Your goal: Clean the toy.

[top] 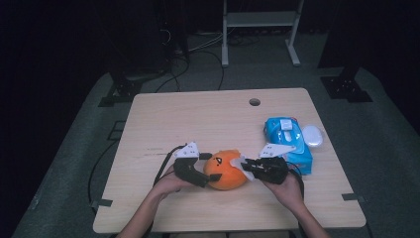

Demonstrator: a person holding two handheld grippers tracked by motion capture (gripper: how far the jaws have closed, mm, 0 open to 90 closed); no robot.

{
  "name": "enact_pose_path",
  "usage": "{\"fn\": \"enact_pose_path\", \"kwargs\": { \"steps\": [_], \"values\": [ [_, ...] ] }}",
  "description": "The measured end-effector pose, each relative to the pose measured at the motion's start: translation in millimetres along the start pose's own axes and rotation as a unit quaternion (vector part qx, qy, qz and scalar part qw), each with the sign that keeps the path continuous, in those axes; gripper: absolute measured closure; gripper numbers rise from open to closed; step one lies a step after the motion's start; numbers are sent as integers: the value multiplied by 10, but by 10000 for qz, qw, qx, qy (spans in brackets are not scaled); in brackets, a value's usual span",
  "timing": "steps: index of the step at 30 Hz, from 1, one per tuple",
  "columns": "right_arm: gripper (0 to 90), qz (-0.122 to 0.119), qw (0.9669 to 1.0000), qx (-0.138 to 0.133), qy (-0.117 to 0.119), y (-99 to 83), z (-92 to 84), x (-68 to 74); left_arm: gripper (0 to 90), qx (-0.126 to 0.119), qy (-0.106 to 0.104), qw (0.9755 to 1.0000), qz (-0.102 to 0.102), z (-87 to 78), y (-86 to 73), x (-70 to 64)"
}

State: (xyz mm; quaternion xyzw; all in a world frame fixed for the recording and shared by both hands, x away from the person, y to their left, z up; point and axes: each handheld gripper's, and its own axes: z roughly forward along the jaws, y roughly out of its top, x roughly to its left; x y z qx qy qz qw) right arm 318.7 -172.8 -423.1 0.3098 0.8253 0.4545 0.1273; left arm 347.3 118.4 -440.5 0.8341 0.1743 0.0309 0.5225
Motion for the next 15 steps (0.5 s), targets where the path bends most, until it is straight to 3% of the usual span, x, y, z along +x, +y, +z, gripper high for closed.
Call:
{"fn": "enact_pose_path", "kwargs": {
  "steps": [2,4,8,9,13,15],
  "values": [
    [769,70,10000,14,-8,-21,-12,-44,119,74,-16,9999,112,4,-9,-14],
    [769,169,9998,21,44,-38,-16,-79,186,75,1,9999,126,5,-14,-16],
    [773,49,10000,15,0,-11,-32,-8,294,66,230,9996,134,8,-6,-9],
    [773,-70,9999,-54,59,35,-36,92,302,43,208,9997,85,15,1,-11],
    [772,-297,9991,-155,246,116,26,307,310,107,196,9989,417,71,43,-101],
    [773,-381,9988,-194,227,143,54,352,310,125,235,9986,463,76,45,-118]
  ]
}}
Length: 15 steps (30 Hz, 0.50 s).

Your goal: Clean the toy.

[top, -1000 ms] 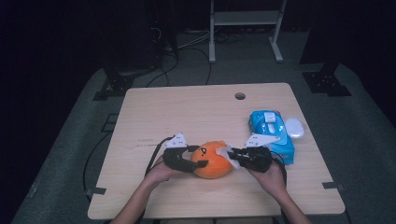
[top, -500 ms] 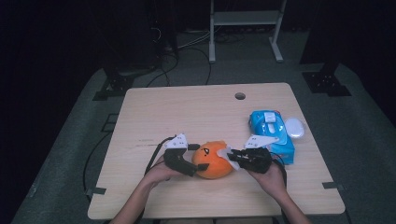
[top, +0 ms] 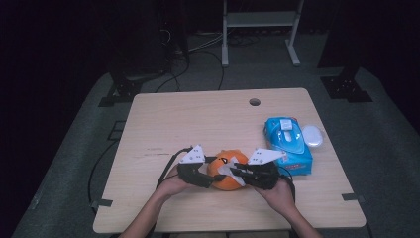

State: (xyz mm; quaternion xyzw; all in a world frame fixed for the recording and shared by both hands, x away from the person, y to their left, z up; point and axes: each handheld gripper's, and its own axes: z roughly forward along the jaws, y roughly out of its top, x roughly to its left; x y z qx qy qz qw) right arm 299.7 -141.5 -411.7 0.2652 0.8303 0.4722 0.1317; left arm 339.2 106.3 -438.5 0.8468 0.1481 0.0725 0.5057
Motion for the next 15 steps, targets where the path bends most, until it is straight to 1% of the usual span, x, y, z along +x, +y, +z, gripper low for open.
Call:
{"fn": "enact_pose_path", "kwargs": {
  "steps": [1,3,5,6,7,8,9,11,12,13,14,15],
  "values": [
    [773,-12,10000,-13,-16,7,-1,-15,311,-6,-14,10000,-34,-3,-6,7],
    [773,126,9999,-68,-73,0,-24,-94,310,-40,-60,10000,-52,1,-20,13],
    [773,163,9996,-62,-211,-17,-46,-160,306,-34,-77,10000,-37,3,-19,12],
    [773,201,9993,-27,-318,-38,-62,-222,294,-31,-76,9999,-61,5,-18,15],
    [772,230,9991,6,-369,-63,-70,-277,273,-30,-68,9999,-94,7,-19,21],
    [770,324,9988,59,-355,-89,-77,-327,251,-30,-68,9999,-94,7,-19,21],
    [770,419,9986,109,-305,-115,-82,-369,221,-39,-12,9998,-208,13,-22,42],
    [770,503,9982,147,-286,-157,-97,-411,148,5,37,9991,-428,27,-25,67],
    [770,511,9981,172,-285,-170,-104,-416,121,20,31,9989,-476,32,-29,71],
    [770,506,9982,193,-273,-177,-109,-417,117,21,-5,9987,-513,36,-37,73],
    [771,508,9981,215,-261,-185,-116,-413,121,28,-42,9988,-494,39,-43,67],
    [771,510,9981,238,-241,-188,-120,-401,142,46,-56,9991,-424,36,-44,61]
  ]
}}
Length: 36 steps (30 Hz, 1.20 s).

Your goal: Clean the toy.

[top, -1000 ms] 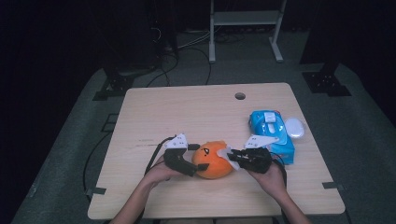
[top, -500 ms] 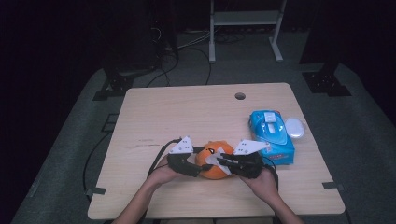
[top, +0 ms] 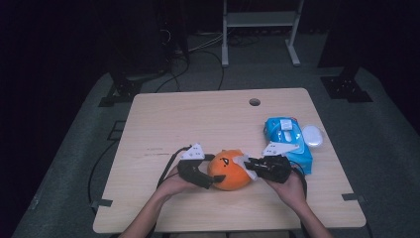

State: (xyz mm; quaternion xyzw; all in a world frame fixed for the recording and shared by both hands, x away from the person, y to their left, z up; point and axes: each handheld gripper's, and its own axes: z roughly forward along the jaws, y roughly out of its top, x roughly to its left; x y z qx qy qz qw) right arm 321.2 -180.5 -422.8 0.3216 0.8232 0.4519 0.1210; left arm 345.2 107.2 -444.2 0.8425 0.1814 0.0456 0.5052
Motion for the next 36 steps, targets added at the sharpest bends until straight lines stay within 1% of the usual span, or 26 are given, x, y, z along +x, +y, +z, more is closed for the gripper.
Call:
{"fn": "enact_pose_path", "kwargs": {
  "steps": [2,4,6,8,9,11,13,14,15,16,17,18,19,20,22,23,24,26,27,28,30,32,33,34,35,36],
  "values": [
    [774,-51,10000,72,35,0,-5,26,191,-20,63,10000,63,-11,10,-7],
    [778,-97,9999,110,57,3,-10,62,207,-47,119,9999,34,-23,17,6],
    [780,-161,9997,137,80,11,-13,112,223,-101,168,9998,-67,-36,13,29],
    [780,-214,9995,182,151,17,-4,152,234,-144,167,9997,-138,-43,2,51],
    [780,-308,9992,209,127,23,6,179,238,-139,138,9997,-169,-46,-3,55],
    [780,-348,9991,211,84,37,7,196,254,-176,122,9996,-172,-46,-4,52],
    [780,-334,9993,123,105,58,-10,209,271,-200,104,9997,-72,-43,15,29],
    [781,-292,9993,49,206,76,-16,225,275,-199,95,9998,-19,-39,27,15],
    [781,-287,9992,-7,280,93,-16,246,278,-209,78,9997,87,-24,45,-15],
    [781,-287,9992,-7,280,93,-16,246,279,-209,78,9997,87,-24,45,-15],
    [780,-343,9989,-72,321,125,-5,302,279,-193,80,9996,170,-10,59,-45],
    [780,-420,9984,-110,353,150,9,345,280,-147,86,9994,302,5,74,-76],
    [780,-548,9977,-156,375,195,39,412,280,-106,123,9990,409,11,77,-98],
    [780,-579,9975,-158,363,204,42,415,280,-106,123,9990,409,11,77,-98],
    [781,-561,9976,-155,369,211,43,398,281,-122,90,9992,379,6,63,-89],
    [781,-448,9982,-207,335,204,30,313,282,-127,50,9992,365,8,43,-72],
    [781,-424,9985,-199,281,201,23,277,281,-125,35,9992,371,9,40,-67],
    [780,-363,9991,-195,82,181,-2,165,275,-98,32,9993,358,7,38,-62],
    [780,-287,9994,-174,28,166,-11,119,269,-84,30,9993,355,8,32,-60],
    [779,-185,9997,-133,-7,133,-21,37,259,-43,28,9993,363,9,27,-60],
    [778,-25,10000,-73,12,81,-24,-39,221,0,23,9994,355,14,27,-68],
    [778,41,10000,-34,64,43,-22,-51,170,14,-9,9994,341,7,59,-84],
    [777,3,10000,-25,39,41,-15,-32,139,-20,1,9995,315,4,83,-93],
    [777,-34,10000,-8,29,46,-9,-10,130,-102,-6,9995,289,-4,103,-99],
    [777,-37,10000,-19,60,51,-5,13,130,-206,-26,9995,246,-8,118,-107],
    [777,-57,9999,-28,107,58,2,36,131,-256,-31,9994,210,-5,129,-114]
  ]
}}
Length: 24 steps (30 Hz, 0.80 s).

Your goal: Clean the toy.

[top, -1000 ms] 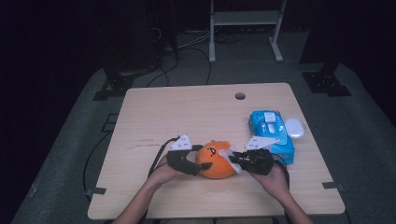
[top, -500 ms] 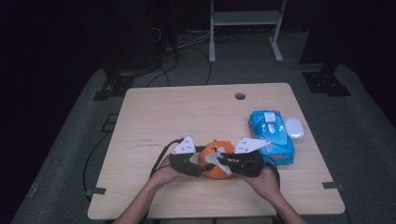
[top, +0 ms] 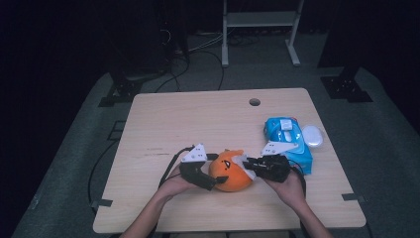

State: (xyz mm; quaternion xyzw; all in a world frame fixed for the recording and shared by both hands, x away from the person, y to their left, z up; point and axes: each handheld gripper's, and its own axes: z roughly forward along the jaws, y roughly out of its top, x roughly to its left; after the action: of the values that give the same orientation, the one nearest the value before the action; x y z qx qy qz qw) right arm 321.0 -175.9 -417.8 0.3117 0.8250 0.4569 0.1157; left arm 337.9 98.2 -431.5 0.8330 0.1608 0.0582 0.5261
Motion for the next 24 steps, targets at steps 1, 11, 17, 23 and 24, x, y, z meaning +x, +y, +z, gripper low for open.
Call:
{"fn": "enact_pose_path", "kwargs": {
  "steps": [1,11,17,23,24],
  "values": [
    [777,-35,10000,-7,26,8,9,32,137,20,20,10000,21,7,3,-5],
    [777,-472,9968,-30,645,31,31,258,264,330,-165,9993,93,-96,-180,126],
    [777,-100,9988,-147,458,-14,-12,87,235,356,-183,9992,70,-113,-177,142],
    [776,-193,9968,-39,776,-31,43,254,203,172,-124,9996,183,-77,-29,42],
    [776,-193,9968,-39,776,-31,43,254,226,172,-124,9996,183,-77,-29,42]
  ]
}}
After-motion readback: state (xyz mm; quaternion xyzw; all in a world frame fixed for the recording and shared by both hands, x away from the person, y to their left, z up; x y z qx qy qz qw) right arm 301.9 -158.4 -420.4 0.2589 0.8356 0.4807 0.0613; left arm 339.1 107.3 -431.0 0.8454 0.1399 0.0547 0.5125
